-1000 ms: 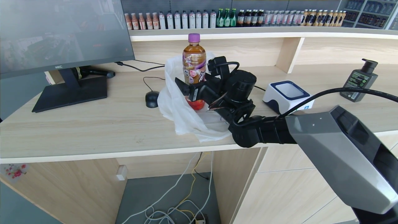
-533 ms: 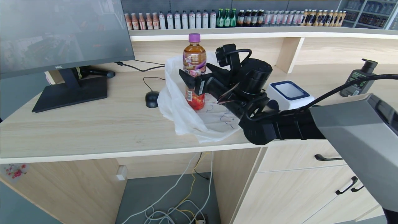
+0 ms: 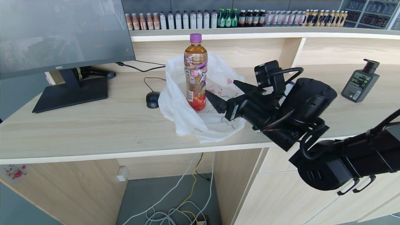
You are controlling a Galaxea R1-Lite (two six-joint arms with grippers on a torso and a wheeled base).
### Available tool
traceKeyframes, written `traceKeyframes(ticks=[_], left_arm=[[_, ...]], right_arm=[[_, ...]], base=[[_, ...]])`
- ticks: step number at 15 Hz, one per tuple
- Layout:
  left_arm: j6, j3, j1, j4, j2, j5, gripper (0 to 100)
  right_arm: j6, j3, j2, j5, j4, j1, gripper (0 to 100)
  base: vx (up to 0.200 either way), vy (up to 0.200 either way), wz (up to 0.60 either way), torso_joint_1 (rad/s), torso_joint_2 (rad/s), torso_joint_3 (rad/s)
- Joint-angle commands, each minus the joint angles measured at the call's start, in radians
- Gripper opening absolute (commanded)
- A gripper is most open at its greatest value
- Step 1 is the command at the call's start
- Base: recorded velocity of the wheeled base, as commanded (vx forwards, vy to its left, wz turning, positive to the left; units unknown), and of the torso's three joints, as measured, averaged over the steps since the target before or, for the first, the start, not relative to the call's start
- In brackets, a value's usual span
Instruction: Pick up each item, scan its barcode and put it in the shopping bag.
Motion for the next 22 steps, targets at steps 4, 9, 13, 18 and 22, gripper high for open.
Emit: traceKeyframes(ticks=[4,9,13,18,22], left_arm=[[0.002,0.0,0.0,0.0,0.0,0.0,100],[0.0,0.0,0.0,0.0,0.0,0.0,100],[-0.006,0.0,0.0,0.0,0.0,0.0,100],[-0.01,0.0,0.0,0.0,0.0,0.0,100],[-0.013,0.0,0.0,0.0,0.0,0.0,100]], right_arm=[[-0.003,0.466,-0.202,-0.059,-0.346,0.022,100],[-0.009,0.561,-0.271,-0.062,-0.35,0.033,100],[-0.027,0.552,-0.265,-0.062,-0.35,0.03,100],[-0.029,0.62,-0.259,-0.062,-0.35,0.031,100],[-0.032,0.607,-0.259,-0.062,-0.35,0.033,100]], base=[[0.0,0.0,0.0,0.0,0.0,0.0],[0.0,0.0,0.0,0.0,0.0,0.0],[0.0,0.0,0.0,0.0,0.0,0.0],[0.0,-0.16,0.0,0.002,0.0,0.004],[0.0,-0.2,0.0,0.001,0.0,0.006]])
